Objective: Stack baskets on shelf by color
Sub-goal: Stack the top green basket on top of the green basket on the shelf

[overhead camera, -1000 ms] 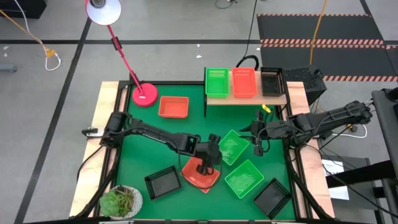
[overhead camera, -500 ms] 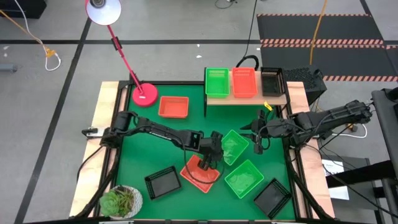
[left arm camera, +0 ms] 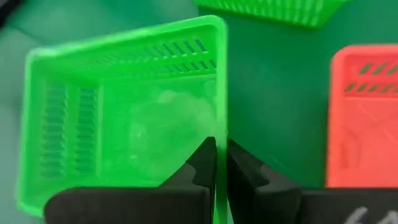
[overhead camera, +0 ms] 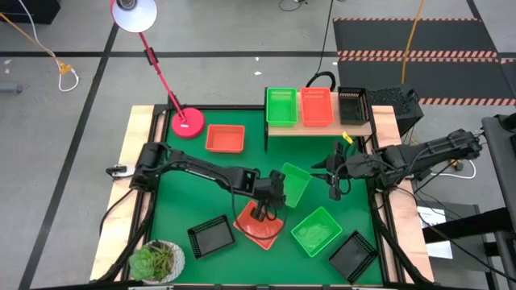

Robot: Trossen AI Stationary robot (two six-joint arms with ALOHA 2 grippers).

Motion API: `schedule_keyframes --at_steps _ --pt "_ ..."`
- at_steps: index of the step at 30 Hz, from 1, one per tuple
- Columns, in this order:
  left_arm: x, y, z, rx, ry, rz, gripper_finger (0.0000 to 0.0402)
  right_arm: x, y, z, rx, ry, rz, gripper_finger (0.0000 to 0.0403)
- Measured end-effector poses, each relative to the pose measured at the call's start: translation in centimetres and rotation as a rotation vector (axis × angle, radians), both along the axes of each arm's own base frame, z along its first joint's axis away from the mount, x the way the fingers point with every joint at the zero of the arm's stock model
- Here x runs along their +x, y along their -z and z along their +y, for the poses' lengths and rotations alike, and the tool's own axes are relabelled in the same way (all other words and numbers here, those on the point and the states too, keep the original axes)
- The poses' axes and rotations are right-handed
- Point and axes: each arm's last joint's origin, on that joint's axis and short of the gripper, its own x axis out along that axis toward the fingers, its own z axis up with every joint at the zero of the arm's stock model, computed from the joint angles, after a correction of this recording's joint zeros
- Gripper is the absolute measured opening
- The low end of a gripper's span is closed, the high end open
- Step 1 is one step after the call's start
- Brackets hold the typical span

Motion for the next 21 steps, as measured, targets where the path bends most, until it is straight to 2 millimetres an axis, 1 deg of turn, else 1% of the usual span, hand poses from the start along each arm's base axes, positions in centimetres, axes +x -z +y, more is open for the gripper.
schedule_keyframes --at_steps 5,10,13,16,19,21 --pt "-1.8 -4.0 -0.1 0.005 -0.015 -0.040 0.0009 -0.3 -1.0 0.7 -0.006 -0.023 -0.042 0.0105" --pt "-4.2 -8.3 0.5 0.049 -0.073 -0.104 0.0016 -1.0 -1.5 1.6 -0.059 -0.018 -0.073 0.0105" --pt "-5.4 -11.0 1.4 0.066 -0.103 -0.168 0.0008 -1.4 -1.6 1.7 -0.120 -0.015 -0.075 0.0105" --pt "-6.2 -13.5 2.8 0.081 -0.156 -0.230 0.0010 -1.7 -1.7 1.7 -0.156 -0.021 -0.072 0.0105" --pt "-6.3 -15.7 4.6 0.106 -0.225 -0.258 0.0013 -1.8 -1.8 1.7 -0.177 -0.038 -0.074 0.0105" --pt "-6.4 -17.1 5.8 0.118 -0.266 -0.265 0.0008 -1.8 -1.8 1.7 -0.205 -0.055 -0.070 0.0105"
